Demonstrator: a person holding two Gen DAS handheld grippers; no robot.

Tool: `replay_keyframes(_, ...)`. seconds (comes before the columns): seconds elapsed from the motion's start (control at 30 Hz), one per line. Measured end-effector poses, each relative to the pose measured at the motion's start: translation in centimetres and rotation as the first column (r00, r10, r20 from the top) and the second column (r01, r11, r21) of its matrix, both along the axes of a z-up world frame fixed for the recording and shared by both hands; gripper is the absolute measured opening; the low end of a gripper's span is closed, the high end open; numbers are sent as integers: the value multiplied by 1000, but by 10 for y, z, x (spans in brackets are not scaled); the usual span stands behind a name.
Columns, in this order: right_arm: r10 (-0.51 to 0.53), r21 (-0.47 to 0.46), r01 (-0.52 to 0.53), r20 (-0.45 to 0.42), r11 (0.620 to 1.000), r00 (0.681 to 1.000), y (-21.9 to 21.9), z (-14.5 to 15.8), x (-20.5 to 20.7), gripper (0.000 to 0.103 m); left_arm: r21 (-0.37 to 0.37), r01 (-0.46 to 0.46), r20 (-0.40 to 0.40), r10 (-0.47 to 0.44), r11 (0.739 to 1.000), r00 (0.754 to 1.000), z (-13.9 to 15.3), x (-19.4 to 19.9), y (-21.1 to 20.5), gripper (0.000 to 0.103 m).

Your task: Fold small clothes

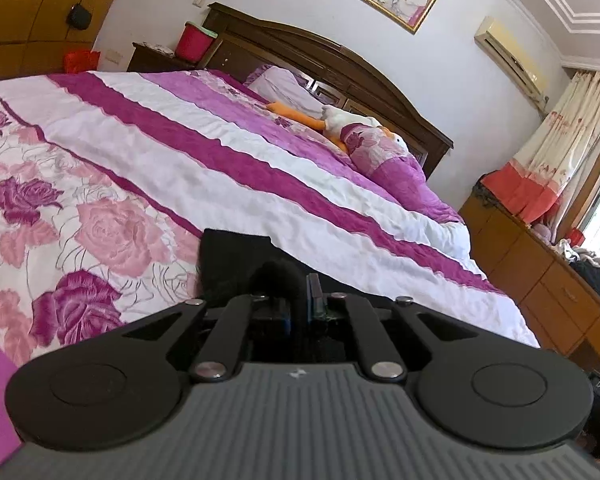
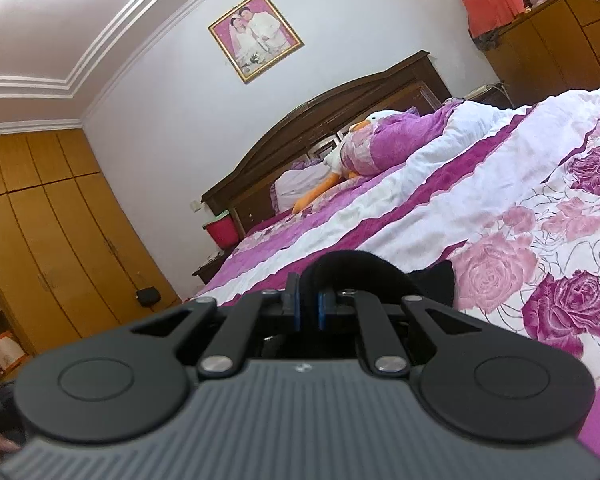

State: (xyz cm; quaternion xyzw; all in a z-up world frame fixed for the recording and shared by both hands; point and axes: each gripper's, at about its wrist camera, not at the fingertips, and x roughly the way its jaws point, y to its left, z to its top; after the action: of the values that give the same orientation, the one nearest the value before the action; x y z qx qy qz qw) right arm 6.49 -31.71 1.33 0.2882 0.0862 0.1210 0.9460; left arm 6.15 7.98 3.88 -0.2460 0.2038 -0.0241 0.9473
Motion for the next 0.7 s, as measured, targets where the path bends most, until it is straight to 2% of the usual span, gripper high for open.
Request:
replay_keyframes(0.2,-18,-31,18,-8,999,1000,5,-11,10,11,11,-4,-15,4,1000,1000,-9,20,-1,7)
replay_keyframes(0.4,-34,-37,33,-22,999,999,5,-20,27,11,117,7,-22,-4,993,1000,-17,40,-11,7)
replay_keyframes(0.53,-44,-37,42,-35,998,998,2,-23,42,11,125,16,-29,-12,992,999,-20,59,-13,7)
replay_keyframes(0.7,-60,-86,56,-36,995,998,8,-21,70,11,155,11,-36,-5,988,999,-22,91,-17,7)
